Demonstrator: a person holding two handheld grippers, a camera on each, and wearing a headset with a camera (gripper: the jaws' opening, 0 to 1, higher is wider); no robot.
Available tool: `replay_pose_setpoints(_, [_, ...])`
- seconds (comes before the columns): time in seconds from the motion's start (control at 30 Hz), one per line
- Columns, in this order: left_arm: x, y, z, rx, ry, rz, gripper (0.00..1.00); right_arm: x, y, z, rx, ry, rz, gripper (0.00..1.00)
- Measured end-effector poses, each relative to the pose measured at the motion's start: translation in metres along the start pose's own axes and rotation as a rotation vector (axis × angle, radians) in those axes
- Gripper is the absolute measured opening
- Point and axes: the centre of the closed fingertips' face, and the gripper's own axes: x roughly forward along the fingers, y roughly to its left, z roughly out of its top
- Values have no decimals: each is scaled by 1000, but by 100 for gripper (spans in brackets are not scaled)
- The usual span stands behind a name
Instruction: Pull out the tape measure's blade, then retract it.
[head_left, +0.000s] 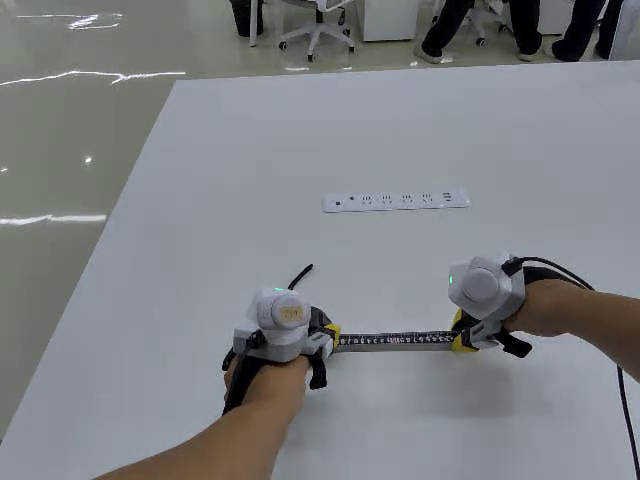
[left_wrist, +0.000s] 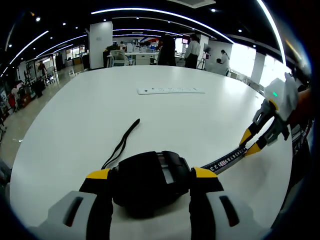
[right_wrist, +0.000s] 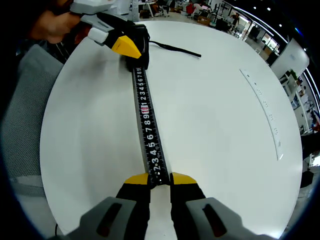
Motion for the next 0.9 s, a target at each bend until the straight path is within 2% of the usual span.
replay_pose_setpoints(0.4, [0,0,0,2,1,-3,57,1,1,6,2,-8,4,15])
replay_pose_setpoints(0.9, [1,0,0,4,3,-6,58,10,3,22,2,-19,13,15])
